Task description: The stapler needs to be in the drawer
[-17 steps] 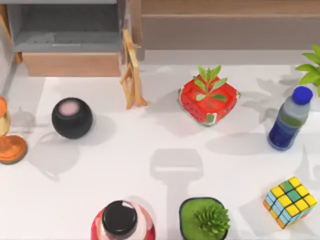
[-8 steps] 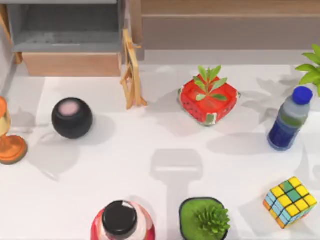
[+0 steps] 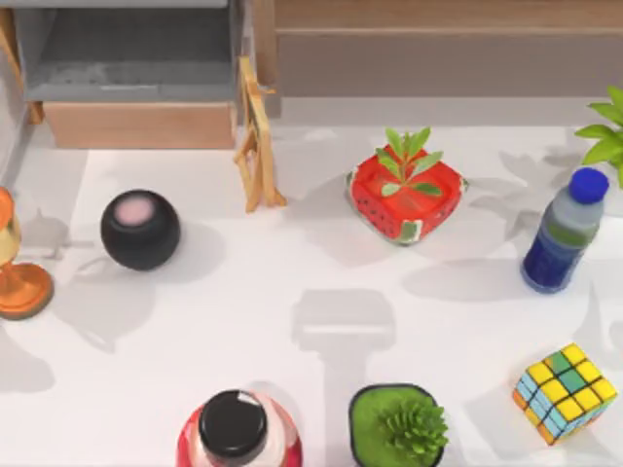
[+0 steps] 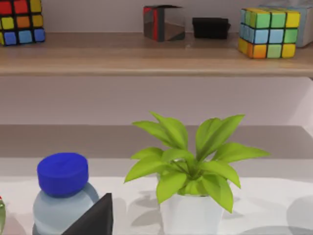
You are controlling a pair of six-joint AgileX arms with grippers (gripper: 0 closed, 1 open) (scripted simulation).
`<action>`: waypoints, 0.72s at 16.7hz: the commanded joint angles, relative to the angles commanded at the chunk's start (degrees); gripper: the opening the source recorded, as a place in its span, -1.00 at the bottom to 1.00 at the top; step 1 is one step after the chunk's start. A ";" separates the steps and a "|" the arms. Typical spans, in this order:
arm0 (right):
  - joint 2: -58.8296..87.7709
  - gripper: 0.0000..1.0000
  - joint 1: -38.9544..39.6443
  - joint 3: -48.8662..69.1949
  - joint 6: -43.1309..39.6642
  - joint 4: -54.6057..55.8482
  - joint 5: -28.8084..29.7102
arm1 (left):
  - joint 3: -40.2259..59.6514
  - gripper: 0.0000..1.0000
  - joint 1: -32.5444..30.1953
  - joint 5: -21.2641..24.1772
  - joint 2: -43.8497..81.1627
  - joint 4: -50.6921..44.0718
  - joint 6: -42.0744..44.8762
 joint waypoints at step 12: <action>0.00 1.00 0.00 0.00 0.00 0.00 0.00 | 4.48 1.00 -3.45 -3.43 1.76 -2.62 -0.07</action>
